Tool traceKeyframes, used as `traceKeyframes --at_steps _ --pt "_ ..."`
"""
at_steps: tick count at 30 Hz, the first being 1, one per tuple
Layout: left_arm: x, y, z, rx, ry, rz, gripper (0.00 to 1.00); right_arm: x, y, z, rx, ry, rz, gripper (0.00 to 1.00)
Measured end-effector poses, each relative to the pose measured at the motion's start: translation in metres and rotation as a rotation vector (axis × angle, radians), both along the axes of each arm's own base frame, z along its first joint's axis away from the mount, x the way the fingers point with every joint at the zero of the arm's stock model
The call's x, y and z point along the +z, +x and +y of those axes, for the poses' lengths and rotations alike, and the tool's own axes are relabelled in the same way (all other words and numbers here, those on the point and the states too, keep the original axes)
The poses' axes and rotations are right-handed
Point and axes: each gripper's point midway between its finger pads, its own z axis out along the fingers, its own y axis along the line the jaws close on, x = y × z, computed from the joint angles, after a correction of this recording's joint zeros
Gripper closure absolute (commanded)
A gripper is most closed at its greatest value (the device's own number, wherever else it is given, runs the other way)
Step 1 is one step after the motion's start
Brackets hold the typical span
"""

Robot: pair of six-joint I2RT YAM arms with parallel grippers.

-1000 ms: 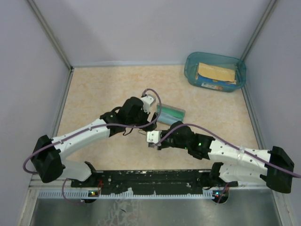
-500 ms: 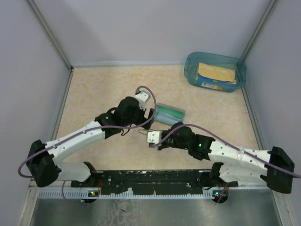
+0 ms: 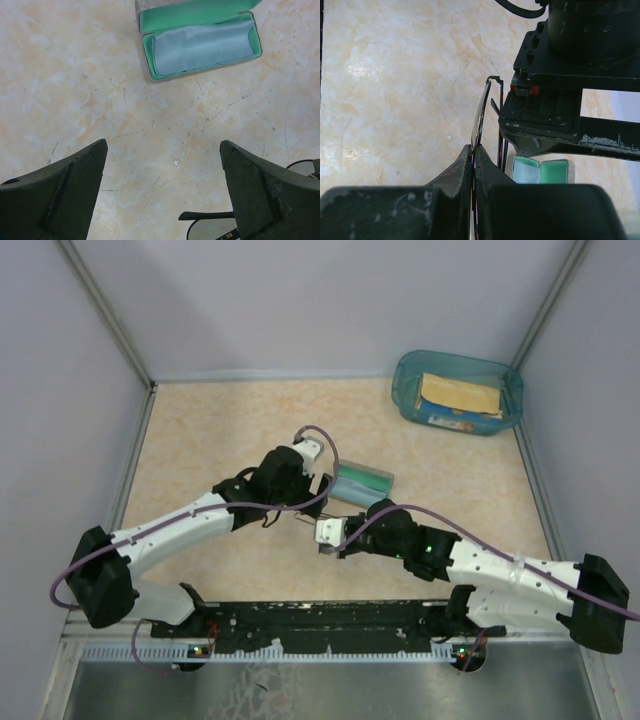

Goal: Organize the sunglasses
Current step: Fold the sunglasses.

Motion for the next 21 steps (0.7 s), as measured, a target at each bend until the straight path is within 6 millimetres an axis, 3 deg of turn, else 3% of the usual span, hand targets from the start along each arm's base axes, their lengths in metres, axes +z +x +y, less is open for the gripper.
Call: traceKeyframes --at_steps 13,21 --pt "-0.003 -0.016 -0.012 -0.091 -0.034 0.060 0.00 -0.008 0.008 -0.009 -0.060 -0.012 -0.020 1.00" --pt "-0.003 -0.011 -0.007 -0.050 -0.023 0.048 0.00 -0.007 0.009 -0.011 -0.073 -0.008 -0.020 1.00"
